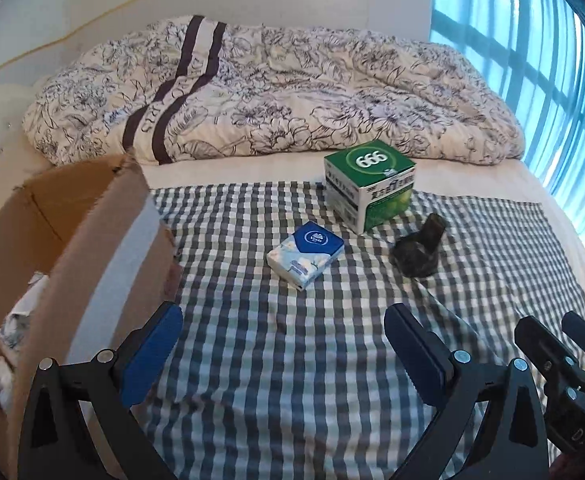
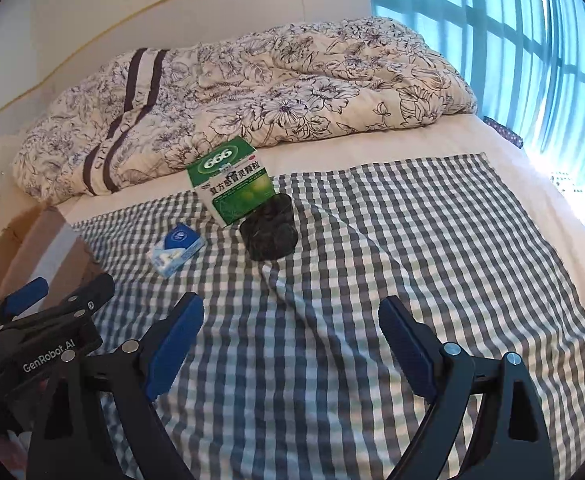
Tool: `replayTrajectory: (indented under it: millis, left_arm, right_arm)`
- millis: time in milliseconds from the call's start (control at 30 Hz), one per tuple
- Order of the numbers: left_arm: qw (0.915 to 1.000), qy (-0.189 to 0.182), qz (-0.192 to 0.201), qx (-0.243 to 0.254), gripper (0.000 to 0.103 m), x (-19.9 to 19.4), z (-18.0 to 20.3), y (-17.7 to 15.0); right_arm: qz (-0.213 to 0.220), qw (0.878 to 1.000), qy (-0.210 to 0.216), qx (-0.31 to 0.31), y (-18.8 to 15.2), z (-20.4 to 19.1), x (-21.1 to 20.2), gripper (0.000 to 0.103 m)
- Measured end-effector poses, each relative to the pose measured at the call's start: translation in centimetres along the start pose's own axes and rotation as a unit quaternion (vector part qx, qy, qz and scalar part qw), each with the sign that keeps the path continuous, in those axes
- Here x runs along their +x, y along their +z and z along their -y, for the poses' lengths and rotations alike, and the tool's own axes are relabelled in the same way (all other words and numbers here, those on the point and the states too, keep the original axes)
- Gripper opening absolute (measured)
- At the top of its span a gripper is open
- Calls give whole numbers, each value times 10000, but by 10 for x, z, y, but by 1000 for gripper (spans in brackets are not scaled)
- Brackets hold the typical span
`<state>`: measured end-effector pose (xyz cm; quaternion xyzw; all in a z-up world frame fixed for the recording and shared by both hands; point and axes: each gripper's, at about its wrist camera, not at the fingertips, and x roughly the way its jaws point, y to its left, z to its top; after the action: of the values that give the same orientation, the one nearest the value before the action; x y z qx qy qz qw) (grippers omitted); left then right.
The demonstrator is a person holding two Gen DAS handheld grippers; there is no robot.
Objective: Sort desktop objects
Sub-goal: 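Move both open tools back toward the tissue pack and dark cup, then grasp the blue tissue pack with the left tool while the right tool grasps the dark cup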
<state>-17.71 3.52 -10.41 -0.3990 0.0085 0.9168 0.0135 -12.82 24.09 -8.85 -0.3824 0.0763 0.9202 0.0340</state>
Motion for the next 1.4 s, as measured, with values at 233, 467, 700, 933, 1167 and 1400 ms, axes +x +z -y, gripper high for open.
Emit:
replayTrajectory:
  millis: [233, 467, 700, 933, 1167, 1400]
  left_arm:
    - [9999, -36, -66, -74, 103, 50, 1, 5]
    - [9999, -77, -55, -73, 103, 92, 5, 14]
    - [9996, -83, -247, -103, 103, 134, 3, 16]
    - [9986, -284, -440, -34, 103, 155, 7, 12]
    - [9984, -263, -496, -56, 103, 169, 9, 18]
    - [9985, -340, -413, -92, 96, 170, 7, 20]
  right_arm:
    - [-161, 9997, 164, 37, 11, -3, 42, 89]
    - [-287, 9995, 120, 50, 21, -11, 87, 89]
    - [-463, 9987, 68, 214, 31, -7, 128, 89]
    - [-580, 9972, 220, 421, 39, -5, 153, 89]
    - [-665, 9968, 230, 367, 44, -16, 173, 89]
    - [-671, 9976, -26, 140, 46, -22, 185, 87]
